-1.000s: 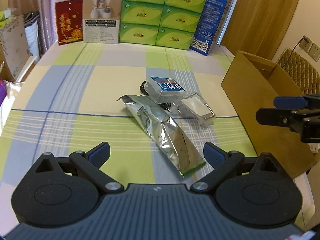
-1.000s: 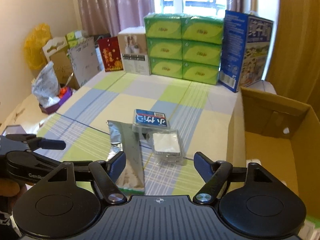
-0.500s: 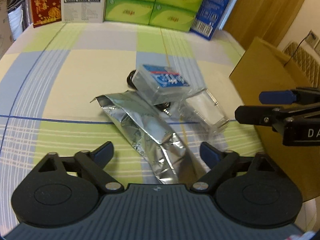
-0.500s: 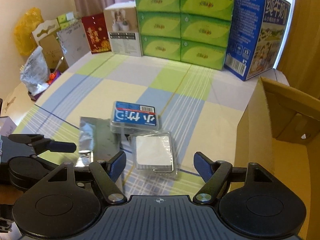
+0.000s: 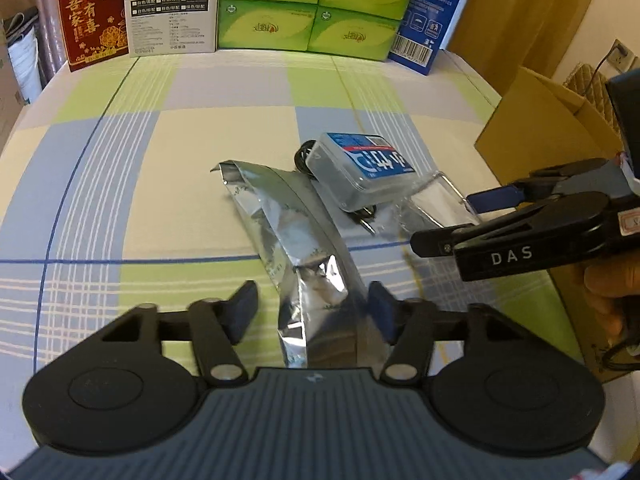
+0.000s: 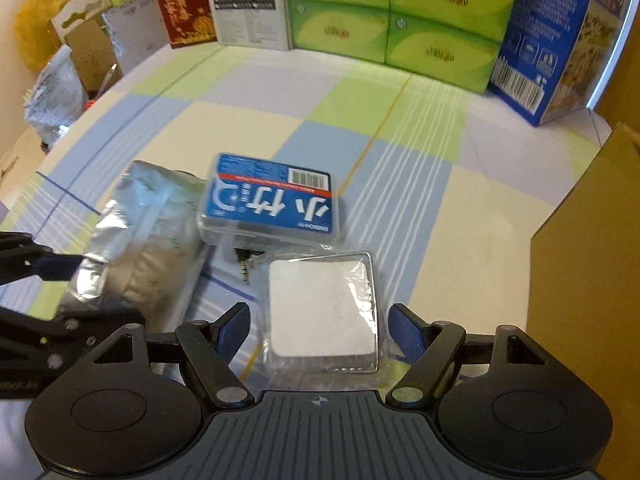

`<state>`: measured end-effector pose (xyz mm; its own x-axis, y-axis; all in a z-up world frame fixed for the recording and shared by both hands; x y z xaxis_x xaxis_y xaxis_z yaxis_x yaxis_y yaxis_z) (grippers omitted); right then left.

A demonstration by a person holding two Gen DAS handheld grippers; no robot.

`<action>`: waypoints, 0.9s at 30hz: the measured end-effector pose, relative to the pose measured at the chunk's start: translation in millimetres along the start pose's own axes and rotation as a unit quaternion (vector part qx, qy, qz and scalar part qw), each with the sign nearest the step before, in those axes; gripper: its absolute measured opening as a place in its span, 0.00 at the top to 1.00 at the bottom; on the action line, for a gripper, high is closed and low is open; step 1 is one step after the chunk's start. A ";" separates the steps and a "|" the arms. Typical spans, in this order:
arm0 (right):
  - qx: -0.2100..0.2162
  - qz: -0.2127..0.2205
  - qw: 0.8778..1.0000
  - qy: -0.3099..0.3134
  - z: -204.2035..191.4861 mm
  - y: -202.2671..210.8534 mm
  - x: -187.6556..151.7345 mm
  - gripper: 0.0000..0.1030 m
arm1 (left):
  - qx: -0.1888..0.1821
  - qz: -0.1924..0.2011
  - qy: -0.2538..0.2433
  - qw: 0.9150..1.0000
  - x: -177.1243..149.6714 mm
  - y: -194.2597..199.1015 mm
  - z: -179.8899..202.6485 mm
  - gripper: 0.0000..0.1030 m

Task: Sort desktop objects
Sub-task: 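Grasp the silver foil packet with the left tool while the right tool grasps the clear plastic tray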

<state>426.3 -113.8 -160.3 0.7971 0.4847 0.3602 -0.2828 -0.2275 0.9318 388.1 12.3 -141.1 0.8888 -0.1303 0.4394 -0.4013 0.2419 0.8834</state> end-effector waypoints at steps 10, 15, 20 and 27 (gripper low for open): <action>-0.022 0.010 1.000 -0.007 -4.5 1.3 -9.7 0.44 | -0.040 -0.009 0.025 0.999 4.7 -16.2 -4.0 0.59; -0.011 0.008 0.999 -0.038 -13.5 12.6 -33.7 0.44 | -0.030 -0.026 0.009 0.999 -2.9 -8.7 -1.1 0.63; 0.003 0.004 0.998 -0.065 -29.9 30.0 -68.2 0.44 | -0.010 -0.062 -0.050 0.997 -31.5 9.3 10.0 0.63; 0.002 0.003 0.997 -0.072 -48.3 67.5 -114.0 0.44 | -0.017 -0.100 -0.098 0.990 -92.2 40.9 29.6 0.64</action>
<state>290.6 -143.6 -136.3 0.8633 0.3576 0.3562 -0.2863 -0.2343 0.9291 283.2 5.8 -140.6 0.8884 -0.3618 0.2827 -0.2116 0.2238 0.9514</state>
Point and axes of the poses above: each gripper's, at about its wrist camera, not at the fingertips, and y roughly against the way its jaws point, z to its right, x to its top, the point moved 6 cm from there along -y, roughly the way its jaws point, and after that the axes turned 9 degrees about -z, right-handed, at the moved point
